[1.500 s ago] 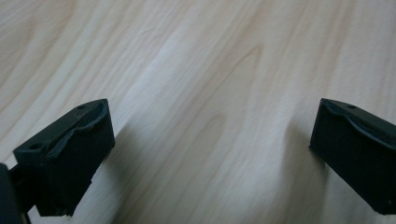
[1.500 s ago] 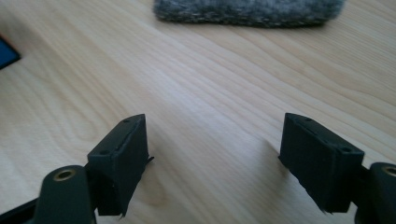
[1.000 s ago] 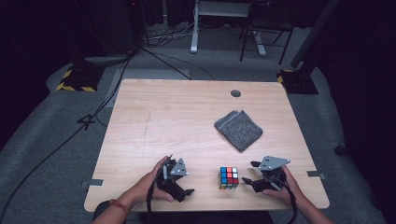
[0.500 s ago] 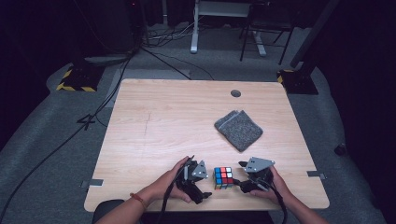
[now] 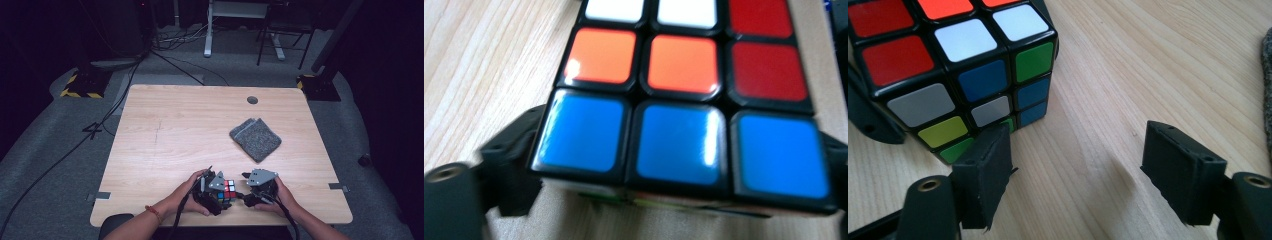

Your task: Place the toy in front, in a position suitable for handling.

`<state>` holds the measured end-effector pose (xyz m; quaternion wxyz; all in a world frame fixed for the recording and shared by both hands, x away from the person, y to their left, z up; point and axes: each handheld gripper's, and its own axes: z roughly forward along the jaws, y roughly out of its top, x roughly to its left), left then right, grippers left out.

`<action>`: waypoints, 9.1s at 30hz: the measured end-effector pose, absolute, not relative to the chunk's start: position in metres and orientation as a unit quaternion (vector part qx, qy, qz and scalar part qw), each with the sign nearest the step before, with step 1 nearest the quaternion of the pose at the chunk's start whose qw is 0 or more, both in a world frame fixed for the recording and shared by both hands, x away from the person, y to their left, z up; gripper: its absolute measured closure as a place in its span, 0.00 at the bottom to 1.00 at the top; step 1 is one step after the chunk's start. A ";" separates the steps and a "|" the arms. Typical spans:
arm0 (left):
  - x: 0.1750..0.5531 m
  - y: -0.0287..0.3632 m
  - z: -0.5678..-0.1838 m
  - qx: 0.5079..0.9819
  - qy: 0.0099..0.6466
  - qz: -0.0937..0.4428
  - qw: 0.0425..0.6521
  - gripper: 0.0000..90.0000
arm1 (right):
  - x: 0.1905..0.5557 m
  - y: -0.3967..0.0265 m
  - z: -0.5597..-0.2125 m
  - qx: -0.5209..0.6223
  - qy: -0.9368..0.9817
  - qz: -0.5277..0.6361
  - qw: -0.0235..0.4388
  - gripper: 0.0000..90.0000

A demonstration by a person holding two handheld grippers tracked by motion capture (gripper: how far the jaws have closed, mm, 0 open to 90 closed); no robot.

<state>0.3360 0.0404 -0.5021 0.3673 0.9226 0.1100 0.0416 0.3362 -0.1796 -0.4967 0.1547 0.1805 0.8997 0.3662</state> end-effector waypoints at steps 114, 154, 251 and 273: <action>0.359 0.101 -0.498 0.921 0.151 0.051 0.355 0.30 | 0.370 -0.224 -0.490 0.206 0.905 0.359 0.096 0.81; 0.364 0.044 -0.468 0.934 0.103 0.083 0.333 0.37 | 0.348 -0.157 -0.420 0.125 0.893 0.410 0.139 0.85; 0.341 0.058 -0.454 0.926 0.130 0.123 0.332 0.37 | 0.344 -0.158 -0.418 0.096 0.878 0.449 0.132 0.86; 0.346 0.050 -0.450 0.918 0.108 0.110 0.365 0.37 | 0.360 -0.197 -0.426 0.153 0.881 0.431 0.120 0.87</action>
